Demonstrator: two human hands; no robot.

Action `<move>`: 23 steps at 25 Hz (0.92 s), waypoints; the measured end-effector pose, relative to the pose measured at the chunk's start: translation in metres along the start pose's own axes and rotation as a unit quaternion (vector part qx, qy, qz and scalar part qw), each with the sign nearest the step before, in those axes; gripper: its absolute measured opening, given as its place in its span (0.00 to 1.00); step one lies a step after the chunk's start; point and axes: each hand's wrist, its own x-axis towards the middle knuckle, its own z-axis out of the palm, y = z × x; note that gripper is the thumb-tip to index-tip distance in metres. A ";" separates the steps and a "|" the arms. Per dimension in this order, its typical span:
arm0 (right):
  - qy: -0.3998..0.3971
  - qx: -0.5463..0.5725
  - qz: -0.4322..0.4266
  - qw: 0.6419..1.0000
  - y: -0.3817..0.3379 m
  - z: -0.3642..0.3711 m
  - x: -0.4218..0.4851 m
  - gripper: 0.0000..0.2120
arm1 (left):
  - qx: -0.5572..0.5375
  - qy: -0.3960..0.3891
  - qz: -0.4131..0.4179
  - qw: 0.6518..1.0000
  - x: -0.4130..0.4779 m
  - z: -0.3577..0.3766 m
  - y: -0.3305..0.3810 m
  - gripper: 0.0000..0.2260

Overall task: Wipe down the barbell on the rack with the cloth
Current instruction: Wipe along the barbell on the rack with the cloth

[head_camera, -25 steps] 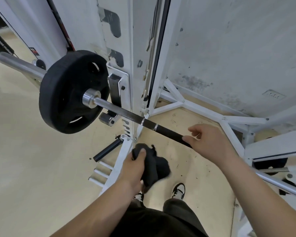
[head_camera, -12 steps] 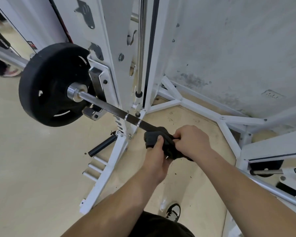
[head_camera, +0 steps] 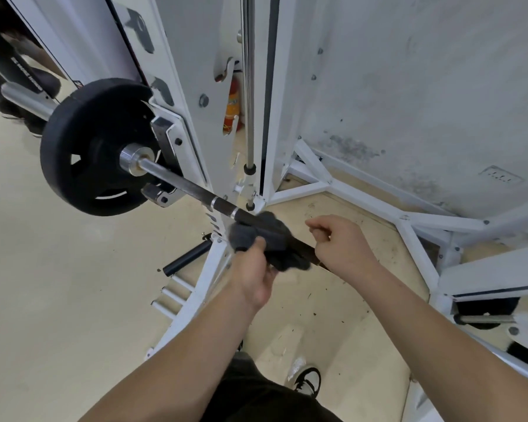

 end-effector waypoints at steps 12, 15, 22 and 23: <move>0.023 0.055 0.035 0.998 0.014 -0.005 -0.009 0.18 | 0.030 -0.024 -0.042 0.998 -0.023 0.018 -0.036 0.13; 0.015 0.052 0.027 0.998 0.015 -0.003 -0.013 0.18 | 0.010 -0.008 -0.039 0.999 -0.014 0.008 -0.013 0.13; 0.026 0.030 0.032 0.999 0.016 -0.007 -0.019 0.17 | 0.037 0.107 0.073 0.991 -0.002 0.032 -0.023 0.12; 0.032 0.027 0.033 0.999 0.014 -0.006 -0.016 0.17 | 0.067 0.072 0.052 0.994 -0.013 0.038 -0.043 0.11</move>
